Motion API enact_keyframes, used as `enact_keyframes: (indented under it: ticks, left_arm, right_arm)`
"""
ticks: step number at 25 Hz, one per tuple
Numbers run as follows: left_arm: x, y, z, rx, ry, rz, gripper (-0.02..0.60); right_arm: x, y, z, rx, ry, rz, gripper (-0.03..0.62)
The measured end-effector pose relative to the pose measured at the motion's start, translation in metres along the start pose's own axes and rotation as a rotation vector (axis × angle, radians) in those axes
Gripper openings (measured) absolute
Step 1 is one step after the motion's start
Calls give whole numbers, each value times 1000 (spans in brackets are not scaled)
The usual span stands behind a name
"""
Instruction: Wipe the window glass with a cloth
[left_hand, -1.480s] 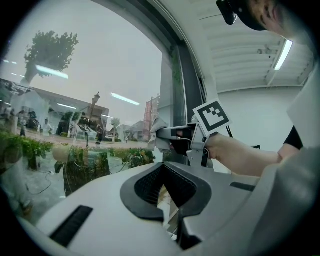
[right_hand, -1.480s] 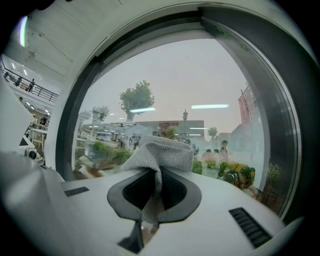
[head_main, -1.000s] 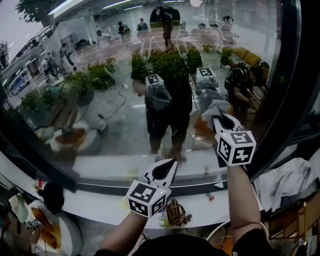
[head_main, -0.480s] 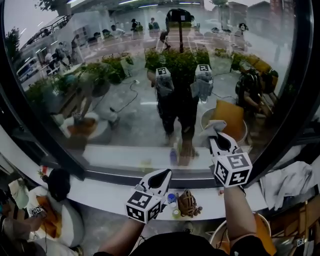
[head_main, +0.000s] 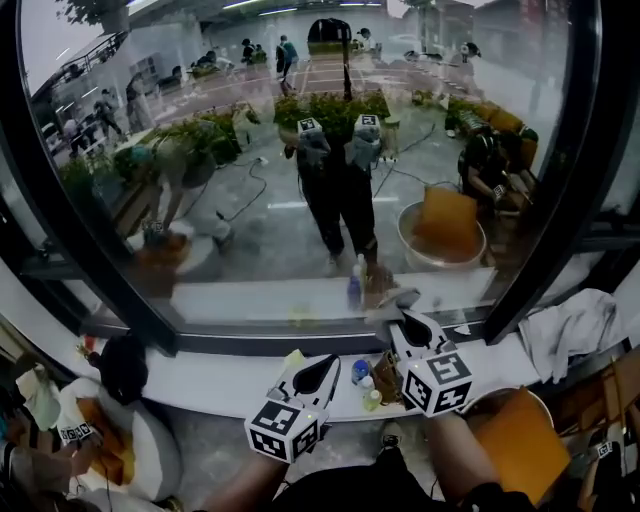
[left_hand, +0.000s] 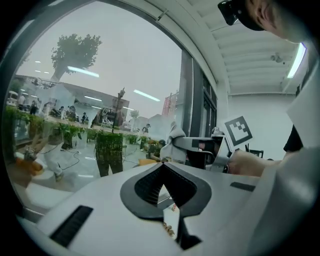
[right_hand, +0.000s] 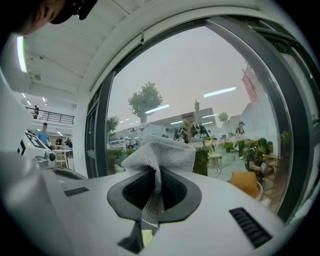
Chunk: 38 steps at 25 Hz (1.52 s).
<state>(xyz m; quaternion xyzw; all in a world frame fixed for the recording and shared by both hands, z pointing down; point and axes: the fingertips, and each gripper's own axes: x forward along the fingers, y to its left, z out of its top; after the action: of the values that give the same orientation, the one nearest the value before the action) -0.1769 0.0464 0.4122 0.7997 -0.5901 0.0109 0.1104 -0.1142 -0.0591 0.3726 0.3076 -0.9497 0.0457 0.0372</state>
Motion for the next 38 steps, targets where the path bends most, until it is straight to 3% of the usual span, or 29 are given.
enact_keyframes:
  ticks: [6, 13, 24, 38]
  left_arm:
    - [-35, -18, -25, -15, 14, -17, 8]
    - [-42, -49, -59, -27, 26, -37, 8]
    - [-27, -77, -59, 33, 32, -87, 8]
    - [-40, -70, -62, 21, 26, -68, 8]
  right_arm:
    - [-43, 48, -40, 30, 59, 2, 39]
    - [-84, 57, -64, 26, 69, -19, 39]
    - [-110, 52, -71, 38, 58, -41, 39]
    - [-110, 71, -76, 28, 70, -14, 38]
